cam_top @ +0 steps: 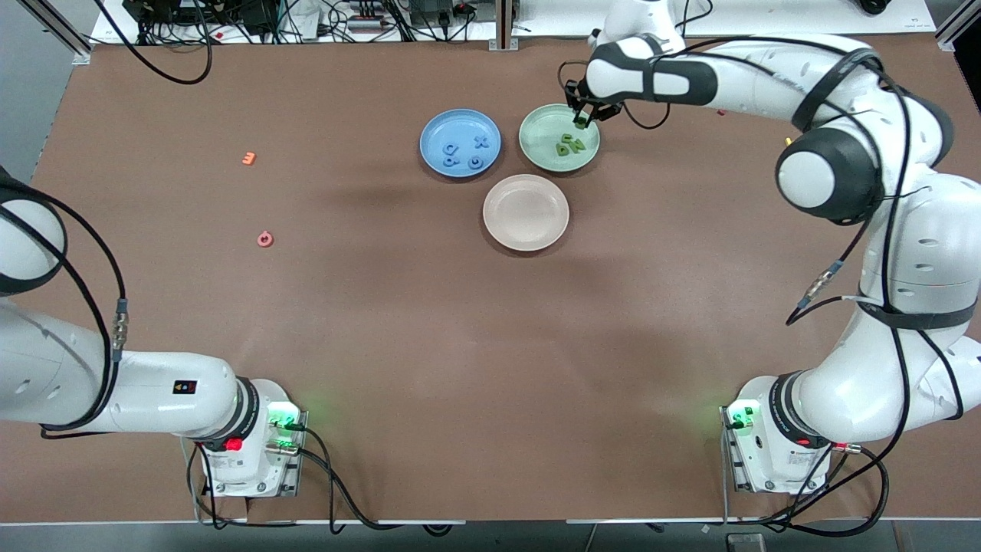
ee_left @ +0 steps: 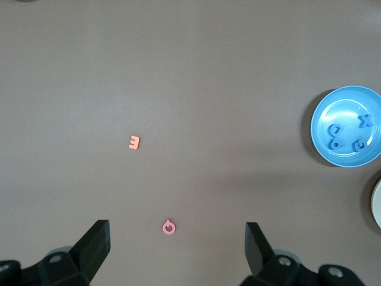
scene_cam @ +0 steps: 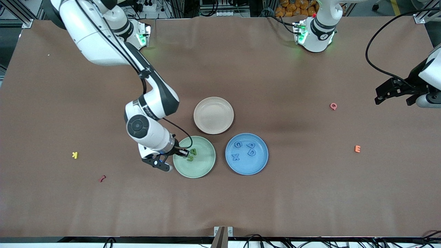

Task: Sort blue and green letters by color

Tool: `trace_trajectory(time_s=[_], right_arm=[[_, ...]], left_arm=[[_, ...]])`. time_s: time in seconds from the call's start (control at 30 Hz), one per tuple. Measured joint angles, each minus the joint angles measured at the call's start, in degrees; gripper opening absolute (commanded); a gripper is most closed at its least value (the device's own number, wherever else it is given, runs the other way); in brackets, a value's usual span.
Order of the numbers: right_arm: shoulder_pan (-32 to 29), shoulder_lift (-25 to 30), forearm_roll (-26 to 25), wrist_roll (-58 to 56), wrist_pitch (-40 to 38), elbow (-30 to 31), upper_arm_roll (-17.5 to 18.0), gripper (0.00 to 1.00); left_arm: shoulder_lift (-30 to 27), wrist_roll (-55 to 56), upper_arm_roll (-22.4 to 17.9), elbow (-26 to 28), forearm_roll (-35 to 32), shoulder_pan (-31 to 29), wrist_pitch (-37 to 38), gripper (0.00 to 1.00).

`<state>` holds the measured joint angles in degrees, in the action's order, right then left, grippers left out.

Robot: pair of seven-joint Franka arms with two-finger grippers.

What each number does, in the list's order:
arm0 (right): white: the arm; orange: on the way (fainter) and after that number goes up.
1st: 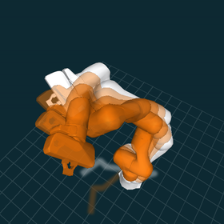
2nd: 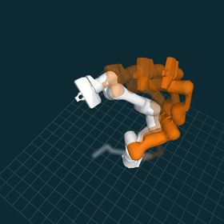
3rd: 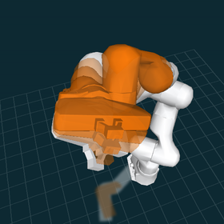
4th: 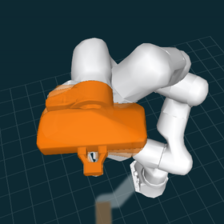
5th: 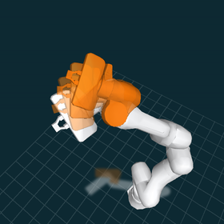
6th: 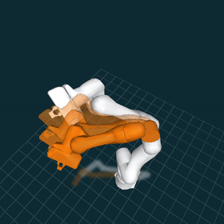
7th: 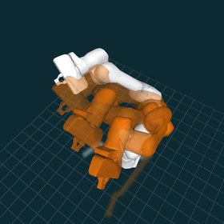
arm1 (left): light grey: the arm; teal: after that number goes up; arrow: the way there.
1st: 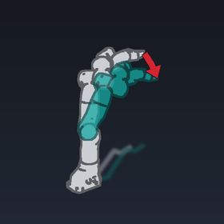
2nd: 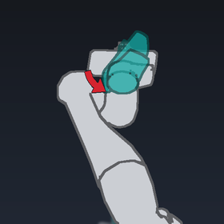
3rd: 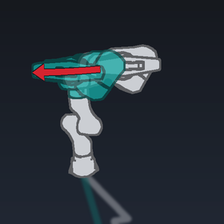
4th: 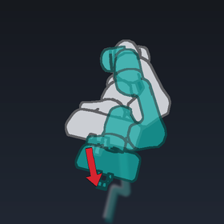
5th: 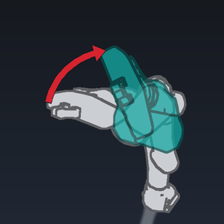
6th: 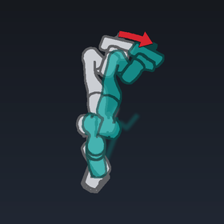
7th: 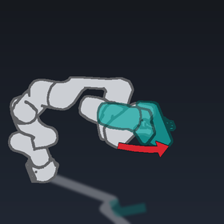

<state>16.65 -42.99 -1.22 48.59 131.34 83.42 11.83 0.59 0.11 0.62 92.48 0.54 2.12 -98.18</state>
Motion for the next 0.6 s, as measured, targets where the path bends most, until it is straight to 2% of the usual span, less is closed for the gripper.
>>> trace_trajectory(time_s=[0.1, 0.2, 0.23, 0.6], right_arm=[[2.2, -1.0, 0.0, 1.2, 0.2, -1.0, -1.7, 0.5], [3.3, -1.9, 0.0, 1.9, 0.2, -2.0, -2.2, 0.95], [3.4, -2.1, 0.0, 2.1, 0.2, -2.2, -2.3, 1.0], [3.4, -2.3, -0.2, 2.2, -0.4, -4.0, -2.9, 1.0]], left_arm=[[0.2, 0.0, 0.1, -0.4, 0.0, 0.1, 0.0, 1.0], [0.4, 0.0, 0.2, -0.6, 0.0, 0.1, 0.0, 1.0], [0.4, 0.0, 0.2, -0.7, 0.0, 0.1, 0.0, 1.0], [0.4, 0.0, 0.2, -1.0, 0.0, -0.2, 0.0, 1.0]])
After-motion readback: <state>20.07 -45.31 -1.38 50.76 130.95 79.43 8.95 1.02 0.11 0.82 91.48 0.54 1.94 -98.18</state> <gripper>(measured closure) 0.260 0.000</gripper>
